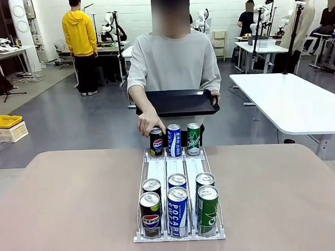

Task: Retrieve and hand over the desired beverage to the person.
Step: Pick up a can of the same type that the person held from the Automatic Can Dispenser.

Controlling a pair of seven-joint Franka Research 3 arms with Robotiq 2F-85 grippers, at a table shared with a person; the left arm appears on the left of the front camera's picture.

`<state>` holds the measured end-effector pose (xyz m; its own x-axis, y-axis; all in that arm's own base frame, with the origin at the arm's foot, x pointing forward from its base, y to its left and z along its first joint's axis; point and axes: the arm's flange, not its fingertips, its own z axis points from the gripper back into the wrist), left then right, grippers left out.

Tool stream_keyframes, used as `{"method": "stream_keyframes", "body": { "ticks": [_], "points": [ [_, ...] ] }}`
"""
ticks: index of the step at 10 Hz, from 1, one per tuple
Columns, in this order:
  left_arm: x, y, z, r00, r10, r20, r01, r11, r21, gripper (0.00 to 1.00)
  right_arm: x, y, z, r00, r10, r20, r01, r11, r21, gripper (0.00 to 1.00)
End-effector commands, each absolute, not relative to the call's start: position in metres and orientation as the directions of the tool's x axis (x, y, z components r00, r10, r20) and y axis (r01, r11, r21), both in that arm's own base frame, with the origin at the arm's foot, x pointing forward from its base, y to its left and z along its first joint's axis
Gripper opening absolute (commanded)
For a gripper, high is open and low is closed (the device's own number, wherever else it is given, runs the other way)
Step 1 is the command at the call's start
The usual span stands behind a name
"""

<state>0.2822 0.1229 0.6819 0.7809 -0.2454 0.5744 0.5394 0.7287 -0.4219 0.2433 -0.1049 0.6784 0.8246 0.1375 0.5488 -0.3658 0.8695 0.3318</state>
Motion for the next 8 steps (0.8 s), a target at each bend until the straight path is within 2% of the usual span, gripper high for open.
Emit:
{"method": "stream_keyframes", "body": {
  "ticks": [1, 8],
  "points": [
    [0.2821, 0.1252, 0.6816, 0.774, -0.248, 0.582, 0.549, 0.721, -0.423, 1.00, 0.2447, -0.1041, 0.6761, 0.825, 0.140, 0.547, -0.370, 0.866, 0.337, 1.00],
    [0.2821, 0.1252, 0.6816, 0.774, -0.248, 0.582, 0.549, 0.721, -0.423, 1.00, 0.2447, -0.1041, 0.6761, 0.825, 0.140, 0.547, -0.370, 0.866, 0.337, 1.00]
  ]
}}
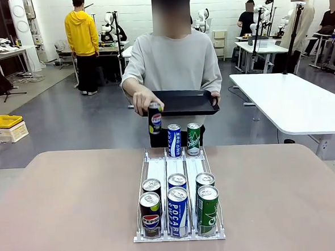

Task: Retrieve and hand over the desired beverage to the person.
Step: Pick up a can of the same type that the person held from the Automatic Can Dispenser.

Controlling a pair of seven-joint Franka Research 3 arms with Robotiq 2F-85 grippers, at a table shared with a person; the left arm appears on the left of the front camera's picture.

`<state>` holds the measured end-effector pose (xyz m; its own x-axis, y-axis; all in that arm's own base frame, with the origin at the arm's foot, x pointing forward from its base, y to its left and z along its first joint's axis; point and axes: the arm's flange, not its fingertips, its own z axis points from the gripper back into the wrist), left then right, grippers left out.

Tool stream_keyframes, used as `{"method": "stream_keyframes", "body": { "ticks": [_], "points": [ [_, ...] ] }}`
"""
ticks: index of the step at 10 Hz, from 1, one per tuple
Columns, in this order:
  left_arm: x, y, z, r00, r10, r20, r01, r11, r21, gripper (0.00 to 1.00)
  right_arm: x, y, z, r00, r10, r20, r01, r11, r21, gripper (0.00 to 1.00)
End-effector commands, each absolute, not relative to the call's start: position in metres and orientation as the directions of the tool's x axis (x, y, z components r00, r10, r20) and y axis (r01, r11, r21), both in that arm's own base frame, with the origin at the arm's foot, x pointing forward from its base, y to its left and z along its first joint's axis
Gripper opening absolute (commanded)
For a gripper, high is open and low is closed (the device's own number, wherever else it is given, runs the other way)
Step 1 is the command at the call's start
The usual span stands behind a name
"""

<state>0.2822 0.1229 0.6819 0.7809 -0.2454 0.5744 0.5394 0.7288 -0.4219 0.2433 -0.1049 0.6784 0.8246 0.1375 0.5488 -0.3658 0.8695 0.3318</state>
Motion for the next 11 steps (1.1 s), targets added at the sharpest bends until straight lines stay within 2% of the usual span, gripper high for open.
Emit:
{"method": "stream_keyframes", "body": {
  "ticks": [1, 11],
  "points": [
    [0.2821, 0.1252, 0.6816, 0.774, -0.248, 0.582, 0.549, 0.721, -0.423, 1.00, 0.2447, -0.1041, 0.6761, 0.825, 0.140, 0.547, -0.370, 0.866, 0.337, 1.00],
    [0.2821, 0.1252, 0.6816, 0.774, -0.248, 0.582, 0.549, 0.721, -0.423, 1.00, 0.2447, -0.1041, 0.6761, 0.825, 0.140, 0.547, -0.370, 0.866, 0.337, 1.00]
  ]
}}
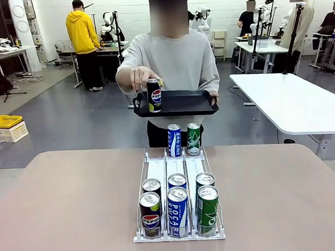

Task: Retrieve and hand over the desired beverage to the person.
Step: Pick up a can of the same type that the person held from the Automatic Can Dispenser.

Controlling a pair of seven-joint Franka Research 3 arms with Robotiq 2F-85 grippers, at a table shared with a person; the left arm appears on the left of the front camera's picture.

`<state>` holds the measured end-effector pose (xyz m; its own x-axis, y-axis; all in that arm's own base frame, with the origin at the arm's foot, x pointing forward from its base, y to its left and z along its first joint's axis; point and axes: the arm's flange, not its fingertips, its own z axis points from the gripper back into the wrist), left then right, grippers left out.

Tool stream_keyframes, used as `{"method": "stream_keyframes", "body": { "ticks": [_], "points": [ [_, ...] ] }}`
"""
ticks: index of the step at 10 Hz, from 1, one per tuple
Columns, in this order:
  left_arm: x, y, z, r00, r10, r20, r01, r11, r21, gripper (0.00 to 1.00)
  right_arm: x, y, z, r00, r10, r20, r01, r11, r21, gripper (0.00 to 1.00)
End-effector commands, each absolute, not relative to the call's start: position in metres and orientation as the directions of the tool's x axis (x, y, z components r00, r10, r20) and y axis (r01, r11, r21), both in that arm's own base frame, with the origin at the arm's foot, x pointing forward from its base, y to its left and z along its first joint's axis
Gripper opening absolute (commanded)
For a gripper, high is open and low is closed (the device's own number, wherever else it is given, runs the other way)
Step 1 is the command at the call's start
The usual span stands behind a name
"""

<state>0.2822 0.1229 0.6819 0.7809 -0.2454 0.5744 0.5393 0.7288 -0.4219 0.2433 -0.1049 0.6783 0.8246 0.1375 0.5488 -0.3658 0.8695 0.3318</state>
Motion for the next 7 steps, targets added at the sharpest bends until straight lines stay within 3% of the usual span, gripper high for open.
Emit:
{"method": "stream_keyframes", "body": {
  "ticks": [1, 7],
  "points": [
    [0.2821, 0.1252, 0.6816, 0.774, -0.248, 0.582, 0.549, 0.721, -0.423, 1.00, 0.2447, -0.1041, 0.6761, 0.825, 0.140, 0.547, -0.370, 0.866, 0.337, 1.00],
    [0.2821, 0.1252, 0.6816, 0.774, -0.248, 0.582, 0.549, 0.721, -0.423, 1.00, 0.2447, -0.1041, 0.6761, 0.825, 0.140, 0.547, -0.370, 0.866, 0.337, 1.00]
  ]
}}
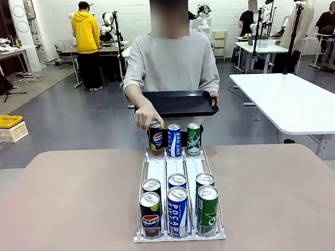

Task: Retrieve and hand over the desired beverage to the person.
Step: Pick up a can of the same type that the person held from the Automatic Can Dispenser.

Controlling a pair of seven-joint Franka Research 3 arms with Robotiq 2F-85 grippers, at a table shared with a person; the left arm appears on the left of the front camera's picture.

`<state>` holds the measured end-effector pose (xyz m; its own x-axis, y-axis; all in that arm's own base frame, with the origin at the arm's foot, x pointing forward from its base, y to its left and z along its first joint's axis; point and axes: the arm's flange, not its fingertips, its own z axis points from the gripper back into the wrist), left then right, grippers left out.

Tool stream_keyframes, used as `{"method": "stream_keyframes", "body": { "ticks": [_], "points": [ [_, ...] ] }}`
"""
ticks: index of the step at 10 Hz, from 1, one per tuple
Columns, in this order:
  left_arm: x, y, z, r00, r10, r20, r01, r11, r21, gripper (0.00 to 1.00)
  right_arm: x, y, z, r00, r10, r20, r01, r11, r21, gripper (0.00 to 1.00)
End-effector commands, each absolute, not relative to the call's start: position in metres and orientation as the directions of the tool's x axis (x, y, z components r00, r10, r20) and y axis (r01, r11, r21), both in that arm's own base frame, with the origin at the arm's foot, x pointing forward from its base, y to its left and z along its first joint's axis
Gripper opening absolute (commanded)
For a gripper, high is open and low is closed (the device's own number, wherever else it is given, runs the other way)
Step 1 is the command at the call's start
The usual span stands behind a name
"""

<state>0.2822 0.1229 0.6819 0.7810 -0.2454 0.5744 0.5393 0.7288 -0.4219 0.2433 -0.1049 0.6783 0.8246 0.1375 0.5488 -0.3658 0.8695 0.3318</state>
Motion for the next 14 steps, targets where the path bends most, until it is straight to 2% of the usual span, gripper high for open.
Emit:
{"method": "stream_keyframes", "body": {
  "ticks": [1, 7, 9, 11, 14],
  "points": [
    [0.282, 0.125, 0.682, 0.774, -0.248, 0.582, 0.549, 0.721, -0.423, 1.00, 0.245, -0.104, 0.676, 0.825, 0.140, 0.547, -0.370, 0.866, 0.337, 1.00],
    [0.282, 0.123, 0.682, 0.781, -0.245, 0.574, 0.539, 0.729, -0.422, 1.00, 0.245, -0.104, 0.676, 0.825, 0.140, 0.547, -0.370, 0.866, 0.337, 1.00],
    [0.303, 0.055, 0.673, 0.822, -0.338, 0.458, 0.527, 0.755, -0.390, 1.00, 0.245, -0.104, 0.676, 0.825, 0.140, 0.547, -0.370, 0.866, 0.337, 1.00],
    [0.313, -0.043, 0.653, 0.913, -0.281, 0.295, 0.377, 0.857, -0.352, 1.00, 0.245, -0.104, 0.676, 0.825, 0.140, 0.547, -0.370, 0.866, 0.337, 1.00],
    [0.306, -0.161, 0.610, 0.975, -0.174, 0.140, 0.195, 0.969, -0.151, 1.00, 0.245, -0.104, 0.676, 0.825, 0.140, 0.547, -0.370, 0.866, 0.337, 1.00]
  ]
}}
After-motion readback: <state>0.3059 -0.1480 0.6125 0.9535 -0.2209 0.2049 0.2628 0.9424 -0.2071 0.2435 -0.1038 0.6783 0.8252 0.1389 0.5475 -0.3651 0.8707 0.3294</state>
